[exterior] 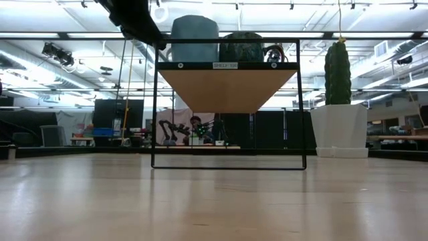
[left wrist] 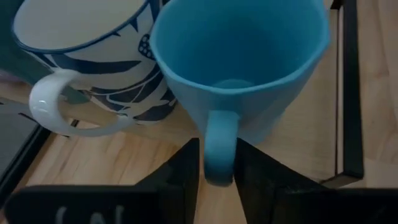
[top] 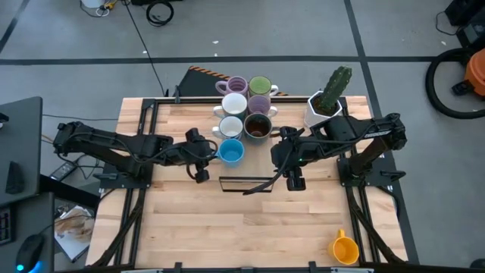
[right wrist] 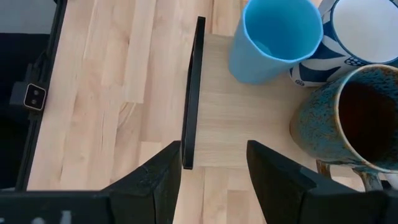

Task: Place coffee mugs
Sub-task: Put the blue mug on the shelf

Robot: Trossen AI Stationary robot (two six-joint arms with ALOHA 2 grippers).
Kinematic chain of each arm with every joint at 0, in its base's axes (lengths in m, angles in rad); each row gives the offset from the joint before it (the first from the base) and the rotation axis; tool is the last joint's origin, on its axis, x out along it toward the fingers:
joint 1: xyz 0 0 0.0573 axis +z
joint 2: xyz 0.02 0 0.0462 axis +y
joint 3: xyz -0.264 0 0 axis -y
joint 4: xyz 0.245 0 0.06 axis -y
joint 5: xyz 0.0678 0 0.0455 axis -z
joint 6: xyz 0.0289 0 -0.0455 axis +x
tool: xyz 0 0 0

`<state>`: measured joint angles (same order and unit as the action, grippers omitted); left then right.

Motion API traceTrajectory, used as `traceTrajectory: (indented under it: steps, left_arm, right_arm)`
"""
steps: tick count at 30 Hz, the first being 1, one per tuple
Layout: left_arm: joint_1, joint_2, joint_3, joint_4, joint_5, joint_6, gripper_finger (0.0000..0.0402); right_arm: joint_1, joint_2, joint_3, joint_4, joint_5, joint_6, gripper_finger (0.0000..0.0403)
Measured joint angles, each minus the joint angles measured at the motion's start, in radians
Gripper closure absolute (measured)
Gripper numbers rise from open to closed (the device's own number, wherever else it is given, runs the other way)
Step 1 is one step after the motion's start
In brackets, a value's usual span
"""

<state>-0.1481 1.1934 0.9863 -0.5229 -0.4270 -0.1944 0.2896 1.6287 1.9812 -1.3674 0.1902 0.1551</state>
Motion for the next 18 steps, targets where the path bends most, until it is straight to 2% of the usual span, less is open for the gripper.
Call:
traceTrajectory:
  steps: [7,18]
  left_arm:
    - [0.000,0.000,0.000,0.001,-0.004,0.006,0.0271]
    - [-0.009,-0.063,0.000,0.001,0.013,0.057,0.0267]
  right_arm:
    - [0.018,0.000,0.000,0.001,0.000,0.003,0.0215]
    - [0.025,0.000,0.000,0.000,0.003,0.011,0.0215]
